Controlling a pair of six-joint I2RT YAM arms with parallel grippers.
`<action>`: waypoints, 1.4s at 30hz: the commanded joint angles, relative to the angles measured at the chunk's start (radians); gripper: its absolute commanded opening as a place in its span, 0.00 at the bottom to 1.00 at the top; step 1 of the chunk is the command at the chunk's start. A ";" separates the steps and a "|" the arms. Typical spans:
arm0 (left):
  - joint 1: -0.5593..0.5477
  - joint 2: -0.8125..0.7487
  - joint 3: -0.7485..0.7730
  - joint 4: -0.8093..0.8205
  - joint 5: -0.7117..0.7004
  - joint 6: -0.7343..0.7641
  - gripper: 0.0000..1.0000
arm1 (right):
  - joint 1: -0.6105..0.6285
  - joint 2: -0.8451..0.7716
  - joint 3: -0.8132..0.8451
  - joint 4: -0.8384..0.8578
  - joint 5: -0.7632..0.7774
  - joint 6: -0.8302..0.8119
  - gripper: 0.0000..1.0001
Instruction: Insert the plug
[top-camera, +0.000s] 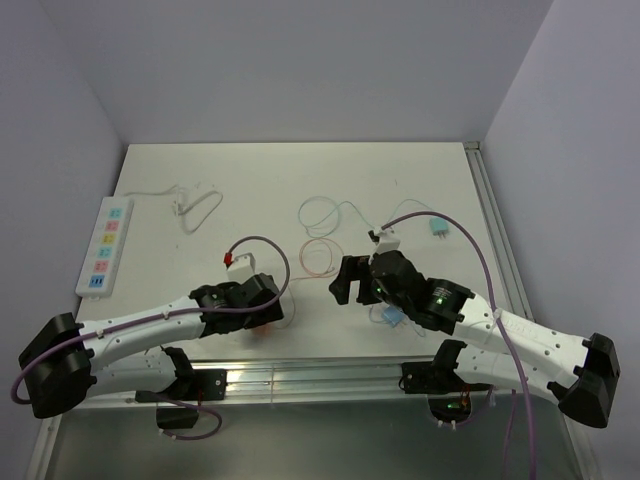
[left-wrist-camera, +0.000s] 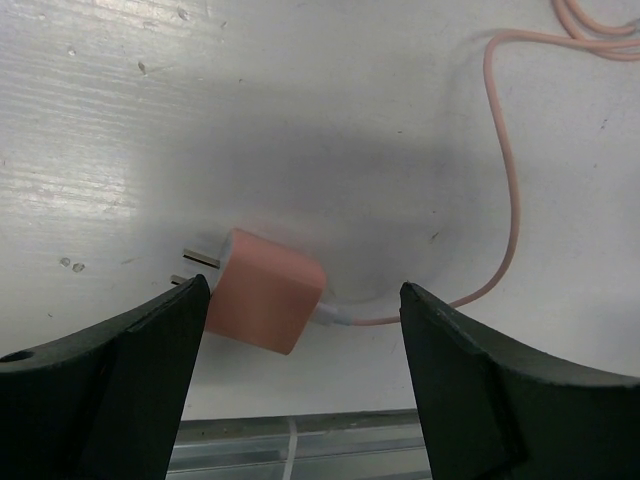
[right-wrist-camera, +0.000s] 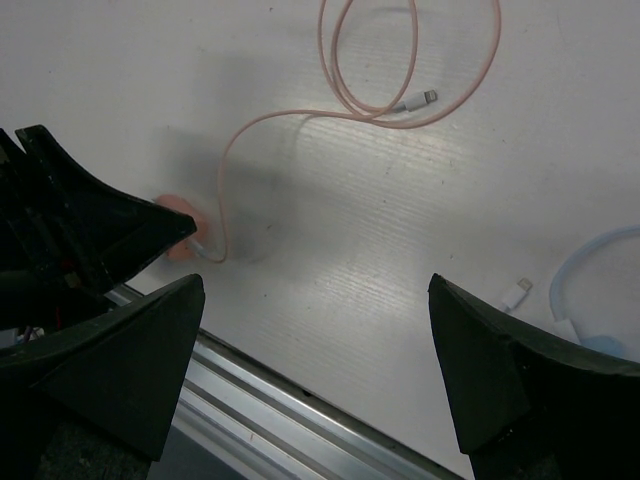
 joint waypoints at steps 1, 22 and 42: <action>0.003 0.011 -0.021 0.034 0.018 0.018 0.83 | 0.010 -0.015 0.010 0.033 0.024 0.007 1.00; 0.003 -0.012 -0.093 0.133 0.051 -0.002 0.40 | 0.010 0.001 -0.007 0.057 0.001 0.017 1.00; 0.003 -0.099 -0.080 0.178 0.091 0.031 0.00 | 0.080 0.200 -0.058 0.372 -0.321 0.049 1.00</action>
